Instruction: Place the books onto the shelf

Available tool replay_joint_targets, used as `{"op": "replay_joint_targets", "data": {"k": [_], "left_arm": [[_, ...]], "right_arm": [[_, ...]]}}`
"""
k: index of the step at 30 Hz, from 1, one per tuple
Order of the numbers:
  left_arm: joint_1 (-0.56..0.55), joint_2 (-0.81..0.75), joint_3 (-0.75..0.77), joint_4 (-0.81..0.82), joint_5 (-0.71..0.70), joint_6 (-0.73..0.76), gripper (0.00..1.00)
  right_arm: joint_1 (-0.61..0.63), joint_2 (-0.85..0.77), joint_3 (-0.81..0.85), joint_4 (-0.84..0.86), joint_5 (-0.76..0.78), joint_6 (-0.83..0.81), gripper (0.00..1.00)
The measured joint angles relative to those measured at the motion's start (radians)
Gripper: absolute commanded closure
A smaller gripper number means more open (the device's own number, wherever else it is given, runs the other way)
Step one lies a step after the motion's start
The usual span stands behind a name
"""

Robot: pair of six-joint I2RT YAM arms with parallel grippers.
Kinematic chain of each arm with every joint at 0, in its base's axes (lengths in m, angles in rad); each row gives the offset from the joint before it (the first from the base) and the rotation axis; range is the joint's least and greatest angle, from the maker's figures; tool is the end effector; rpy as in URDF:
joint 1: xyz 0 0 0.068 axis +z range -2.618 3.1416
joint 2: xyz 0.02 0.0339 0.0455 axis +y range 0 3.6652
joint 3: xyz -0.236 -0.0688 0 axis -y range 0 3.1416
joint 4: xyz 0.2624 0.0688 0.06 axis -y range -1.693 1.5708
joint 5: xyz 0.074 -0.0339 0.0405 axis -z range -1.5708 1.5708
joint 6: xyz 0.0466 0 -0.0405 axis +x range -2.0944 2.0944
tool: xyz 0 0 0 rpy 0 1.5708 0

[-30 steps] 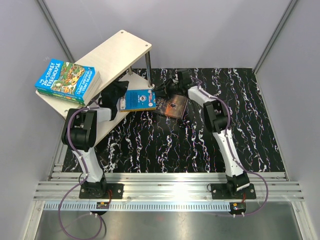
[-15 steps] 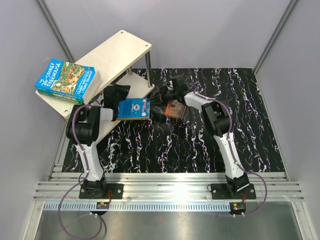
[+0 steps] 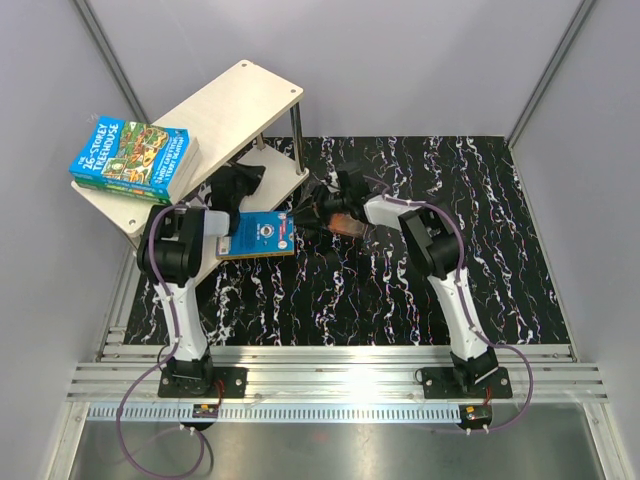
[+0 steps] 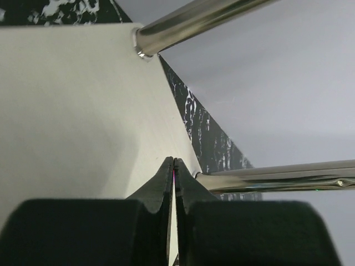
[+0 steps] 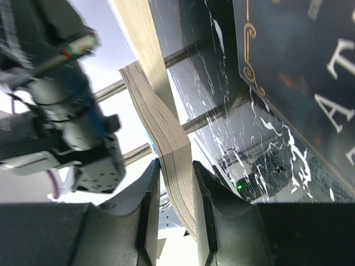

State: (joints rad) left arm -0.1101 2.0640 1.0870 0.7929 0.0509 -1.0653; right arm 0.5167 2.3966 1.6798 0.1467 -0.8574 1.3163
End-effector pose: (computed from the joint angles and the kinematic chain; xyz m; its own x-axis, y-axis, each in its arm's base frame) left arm 0.4438 -0.0514 0.1154 -0.2276 -0.8540 -0.4679 -0.0820 0.4956 -0.8647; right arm 0.4336 0.2869 0.0899 -0.9666 0.1792 0.1830 0.2334 0.3221 0.9175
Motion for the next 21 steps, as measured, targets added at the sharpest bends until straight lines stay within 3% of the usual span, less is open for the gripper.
{"op": "replay_joint_targets", "data": {"k": [11, 21], "left_arm": [[-0.073, -0.129, 0.126, -0.295, 0.05, 0.209, 0.91], [-0.095, -0.128, 0.098, -0.288, 0.292, 0.042, 0.73]], "right_arm": [[-0.079, -0.064, -0.12, 0.015, 0.014, -0.026, 1.0], [-0.134, -0.064, -0.119, 0.021, 0.055, -0.044, 1.0]]}}
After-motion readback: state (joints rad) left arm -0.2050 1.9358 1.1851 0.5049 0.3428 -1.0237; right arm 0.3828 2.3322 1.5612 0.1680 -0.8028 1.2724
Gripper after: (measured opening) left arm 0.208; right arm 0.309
